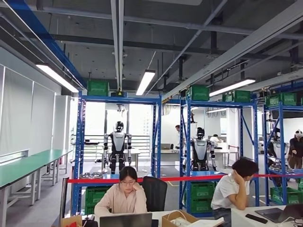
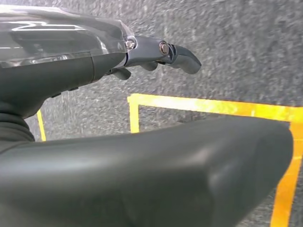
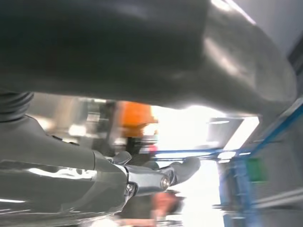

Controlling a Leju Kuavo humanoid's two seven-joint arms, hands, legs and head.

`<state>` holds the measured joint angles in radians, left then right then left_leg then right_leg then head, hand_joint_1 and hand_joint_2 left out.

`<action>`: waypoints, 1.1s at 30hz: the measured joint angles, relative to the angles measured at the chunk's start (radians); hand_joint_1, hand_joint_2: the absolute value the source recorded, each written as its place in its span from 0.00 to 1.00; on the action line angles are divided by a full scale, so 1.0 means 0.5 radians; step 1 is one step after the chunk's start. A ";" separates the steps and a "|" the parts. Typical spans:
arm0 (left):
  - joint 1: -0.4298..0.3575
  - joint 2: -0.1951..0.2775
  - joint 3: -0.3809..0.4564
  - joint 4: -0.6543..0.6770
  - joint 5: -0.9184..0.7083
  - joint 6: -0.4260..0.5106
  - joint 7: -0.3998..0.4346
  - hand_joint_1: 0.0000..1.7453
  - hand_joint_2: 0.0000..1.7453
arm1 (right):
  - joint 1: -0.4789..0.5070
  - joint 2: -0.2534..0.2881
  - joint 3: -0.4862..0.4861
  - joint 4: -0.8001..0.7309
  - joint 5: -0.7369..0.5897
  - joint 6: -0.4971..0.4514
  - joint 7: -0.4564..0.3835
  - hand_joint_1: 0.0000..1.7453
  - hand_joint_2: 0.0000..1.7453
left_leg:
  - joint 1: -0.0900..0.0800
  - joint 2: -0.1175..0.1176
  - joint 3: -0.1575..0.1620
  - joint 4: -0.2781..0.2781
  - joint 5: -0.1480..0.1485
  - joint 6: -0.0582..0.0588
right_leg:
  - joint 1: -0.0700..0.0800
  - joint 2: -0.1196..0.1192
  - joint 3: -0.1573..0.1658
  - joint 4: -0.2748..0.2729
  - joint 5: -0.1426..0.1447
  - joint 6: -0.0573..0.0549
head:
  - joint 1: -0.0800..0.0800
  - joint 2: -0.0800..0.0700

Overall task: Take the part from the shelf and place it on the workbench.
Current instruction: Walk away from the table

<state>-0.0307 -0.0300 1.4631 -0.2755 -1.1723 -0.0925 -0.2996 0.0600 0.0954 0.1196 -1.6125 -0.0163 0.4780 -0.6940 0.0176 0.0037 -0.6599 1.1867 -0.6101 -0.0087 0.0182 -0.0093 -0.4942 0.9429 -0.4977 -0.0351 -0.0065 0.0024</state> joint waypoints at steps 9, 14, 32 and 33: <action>-0.014 -0.026 0.046 -0.001 -0.004 0.000 -0.007 0.00 0.00 | 0.013 -0.021 -0.094 0.583 0.114 -0.196 0.240 0.00 0.00 | 0.000 -0.004 0.412 -0.363 0.062 0.004 | 0.002 -0.003 -0.276 0.168 0.115 0.064 | 0.000 0.000; -0.010 -0.041 0.062 -0.001 -0.031 -0.003 -0.028 0.00 0.00 | -0.065 -0.069 -0.132 1.149 0.058 -0.279 0.214 0.00 0.00 | -0.005 0.010 0.327 -0.370 0.144 0.080 | -0.021 0.008 -0.337 0.367 -0.119 0.122 | -0.002 0.000; -0.051 -0.008 0.031 -0.001 -0.205 -0.015 -0.008 0.00 0.00 | -0.331 -0.235 -0.375 2.628 0.445 -0.987 1.015 0.00 0.00 | -0.019 -0.044 -0.048 0.149 -0.018 0.005 | 0.005 0.002 0.031 -0.036 -0.003 0.001 | -0.001 0.000; -0.056 -0.005 0.022 -0.001 -0.213 -0.019 -0.005 0.00 0.00 | -0.321 -0.235 -0.376 2.662 0.482 -1.013 1.098 0.00 0.00 | -0.016 -0.041 -0.029 0.204 0.011 -0.001 | 0.005 -0.009 -0.011 -0.016 0.011 0.004 | 0.000 0.000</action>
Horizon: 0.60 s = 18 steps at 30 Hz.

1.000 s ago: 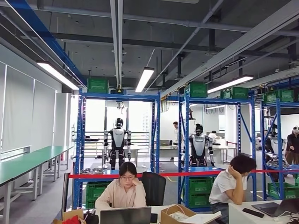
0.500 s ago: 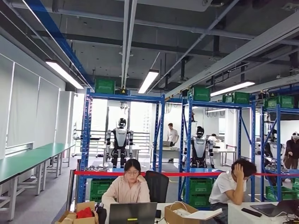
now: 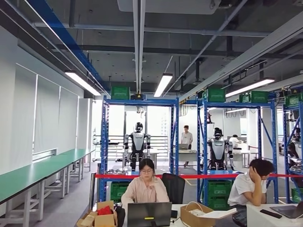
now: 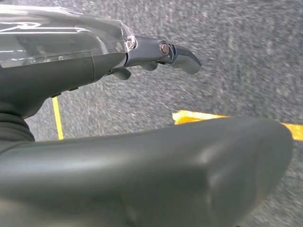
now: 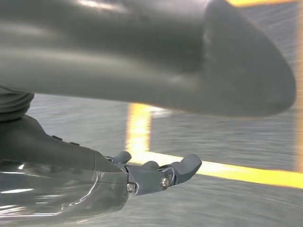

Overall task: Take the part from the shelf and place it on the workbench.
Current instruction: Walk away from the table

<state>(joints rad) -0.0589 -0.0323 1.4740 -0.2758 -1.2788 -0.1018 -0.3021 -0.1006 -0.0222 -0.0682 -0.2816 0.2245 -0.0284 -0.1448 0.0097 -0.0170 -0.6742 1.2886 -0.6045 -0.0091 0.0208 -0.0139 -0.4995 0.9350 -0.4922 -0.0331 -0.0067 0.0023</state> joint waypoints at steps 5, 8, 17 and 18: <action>-0.017 0.008 -0.035 0.000 -0.023 -0.010 0.000 0.00 0.00 | 0.073 0.006 0.006 0.110 0.118 -0.033 0.341 0.00 0.00 | 0.012 0.012 0.424 -0.481 0.082 -0.003 | -0.001 -0.012 -0.200 0.145 0.053 0.038 | -0.001 0.000; -0.021 0.007 -0.045 0.001 -0.023 -0.016 -0.003 0.00 0.00 | 0.101 0.009 0.012 0.147 0.127 -0.029 0.456 0.00 0.00 | 0.005 0.019 0.462 -0.596 0.042 0.037 | -0.005 -0.003 -0.249 0.179 0.092 0.073 | -0.001 0.000; -0.018 0.004 -0.052 0.002 -0.001 -0.019 -0.011 0.00 0.00 | 0.133 0.053 0.013 0.189 0.118 -0.001 0.623 0.00 0.00 | -0.013 0.048 0.208 -0.594 0.257 0.098 | -0.043 0.020 -0.205 0.635 -0.178 0.133 | -0.003 0.001; -0.018 0.004 -0.052 0.002 0.001 -0.019 -0.011 0.00 0.00 | 0.132 0.059 0.013 0.189 0.118 -0.001 0.627 0.00 0.00 | -0.014 0.048 0.182 -0.594 0.280 0.094 | -0.042 0.024 -0.093 0.497 -0.142 0.123 | -0.003 0.000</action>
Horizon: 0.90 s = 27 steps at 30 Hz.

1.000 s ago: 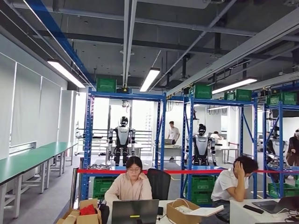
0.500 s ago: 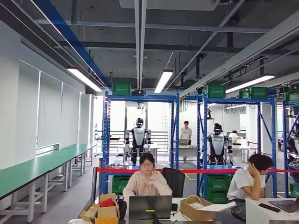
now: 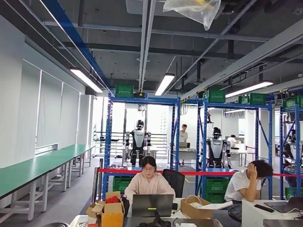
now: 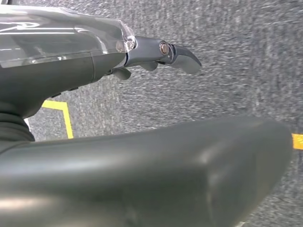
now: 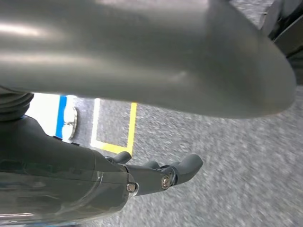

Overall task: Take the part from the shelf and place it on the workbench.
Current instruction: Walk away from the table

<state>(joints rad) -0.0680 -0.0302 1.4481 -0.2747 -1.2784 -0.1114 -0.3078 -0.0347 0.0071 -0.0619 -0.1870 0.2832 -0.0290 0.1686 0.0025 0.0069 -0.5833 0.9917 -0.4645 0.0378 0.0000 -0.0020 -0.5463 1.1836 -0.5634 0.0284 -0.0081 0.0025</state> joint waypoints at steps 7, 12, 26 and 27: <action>0.006 -0.002 0.000 0.000 0.013 0.000 -0.005 0.00 0.00 | -0.006 0.025 -0.002 0.009 -0.001 0.005 0.018 0.00 0.00 | 0.010 -0.002 -0.086 0.051 0.030 -0.065 | 0.028 -0.002 0.338 -0.568 0.019 -0.093 | 0.001 0.002; 0.012 -0.009 0.002 0.001 0.047 -0.021 0.022 0.00 0.00 | 0.009 0.038 -0.011 0.013 0.014 0.023 0.023 0.00 0.00 | 0.016 -0.004 -0.185 0.573 -0.279 -0.090 | 0.038 -0.025 0.205 -0.550 0.113 -0.125 | 0.001 0.000; -0.007 -0.043 0.015 0.006 0.077 -0.044 0.044 0.00 0.50 | 0.008 0.047 -0.017 0.014 0.035 0.031 0.023 0.00 0.00 | 0.016 -0.003 0.216 0.008 -0.172 -0.033 | 0.038 -0.019 -0.069 -0.253 0.091 -0.048 | 0.001 0.000; -0.005 -0.046 0.015 0.007 0.078 -0.050 0.032 0.00 0.75 | 0.012 0.047 -0.023 0.014 0.036 0.032 0.032 0.00 0.00 | 0.016 0.000 0.199 0.007 -0.156 -0.016 | 0.027 -0.014 -0.127 -0.097 0.008 -0.029 | 0.001 0.000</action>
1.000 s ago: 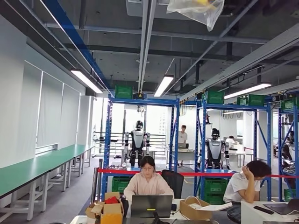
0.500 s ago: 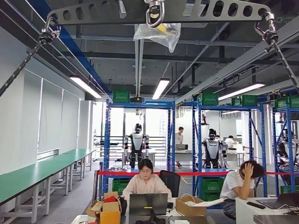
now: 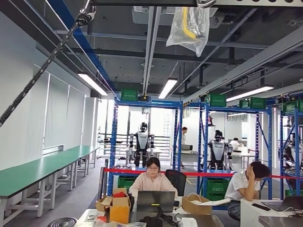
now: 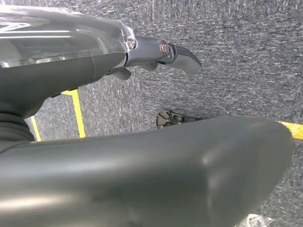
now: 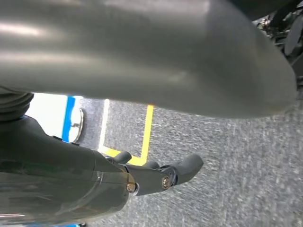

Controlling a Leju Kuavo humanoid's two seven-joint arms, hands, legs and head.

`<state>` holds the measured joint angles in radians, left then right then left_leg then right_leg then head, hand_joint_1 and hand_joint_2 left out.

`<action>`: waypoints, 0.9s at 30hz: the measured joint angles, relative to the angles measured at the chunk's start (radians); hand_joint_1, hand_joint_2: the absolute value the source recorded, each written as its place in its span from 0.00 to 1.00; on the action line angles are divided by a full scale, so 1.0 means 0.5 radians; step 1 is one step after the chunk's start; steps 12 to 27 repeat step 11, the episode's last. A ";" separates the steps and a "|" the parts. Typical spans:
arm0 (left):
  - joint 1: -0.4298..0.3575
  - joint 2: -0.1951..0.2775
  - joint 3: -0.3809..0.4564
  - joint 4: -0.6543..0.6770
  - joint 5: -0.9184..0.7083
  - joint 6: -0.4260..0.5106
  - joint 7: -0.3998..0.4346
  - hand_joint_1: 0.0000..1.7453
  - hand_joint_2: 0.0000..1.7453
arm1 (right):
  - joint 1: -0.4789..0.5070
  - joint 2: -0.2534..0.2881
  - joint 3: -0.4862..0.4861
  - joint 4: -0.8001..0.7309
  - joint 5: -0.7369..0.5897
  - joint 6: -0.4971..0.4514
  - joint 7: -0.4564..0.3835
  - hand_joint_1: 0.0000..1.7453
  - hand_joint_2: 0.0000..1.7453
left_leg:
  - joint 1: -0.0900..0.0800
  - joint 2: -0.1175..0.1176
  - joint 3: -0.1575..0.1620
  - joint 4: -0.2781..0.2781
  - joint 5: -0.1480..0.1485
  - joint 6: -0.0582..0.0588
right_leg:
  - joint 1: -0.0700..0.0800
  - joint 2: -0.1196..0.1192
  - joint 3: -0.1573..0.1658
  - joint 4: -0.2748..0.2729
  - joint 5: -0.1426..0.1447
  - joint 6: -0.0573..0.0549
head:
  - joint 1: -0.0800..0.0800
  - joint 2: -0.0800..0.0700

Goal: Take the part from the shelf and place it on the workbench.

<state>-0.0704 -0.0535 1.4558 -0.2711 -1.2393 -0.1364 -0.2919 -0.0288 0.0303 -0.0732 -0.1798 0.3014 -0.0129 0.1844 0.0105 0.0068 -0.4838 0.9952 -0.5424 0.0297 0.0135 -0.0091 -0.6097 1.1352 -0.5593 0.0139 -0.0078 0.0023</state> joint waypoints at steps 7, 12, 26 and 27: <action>-0.007 -0.015 -0.002 0.014 0.002 -0.067 -0.095 0.00 1.00 | 0.027 -0.014 -0.027 0.005 0.015 0.000 0.114 0.00 1.00 | -0.010 0.003 -0.045 0.002 0.047 0.006 | -0.008 0.013 0.213 -0.278 0.099 -0.007 | 0.000 0.000; -0.014 -0.026 -0.003 0.025 0.002 -0.066 -0.075 0.00 1.00 | 0.032 -0.026 -0.030 0.006 0.024 -0.007 0.127 0.00 1.00 | -0.015 0.006 -0.063 0.001 0.055 -0.002 | -0.006 0.013 0.210 -0.326 0.100 -0.015 | 0.000 0.000; -0.014 -0.026 -0.003 0.025 0.002 -0.066 -0.075 0.00 1.00 | 0.032 -0.026 -0.030 0.006 0.024 -0.007 0.127 0.00 1.00 | -0.015 0.006 -0.063 0.001 0.055 -0.002 | -0.006 0.013 0.210 -0.326 0.100 -0.015 | 0.000 0.000; -0.014 -0.026 -0.003 0.025 0.002 -0.066 -0.075 0.00 1.00 | 0.032 -0.026 -0.030 0.006 0.024 -0.007 0.127 0.00 1.00 | -0.015 0.006 -0.063 0.001 0.055 -0.002 | -0.006 0.013 0.210 -0.326 0.100 -0.015 | 0.000 0.000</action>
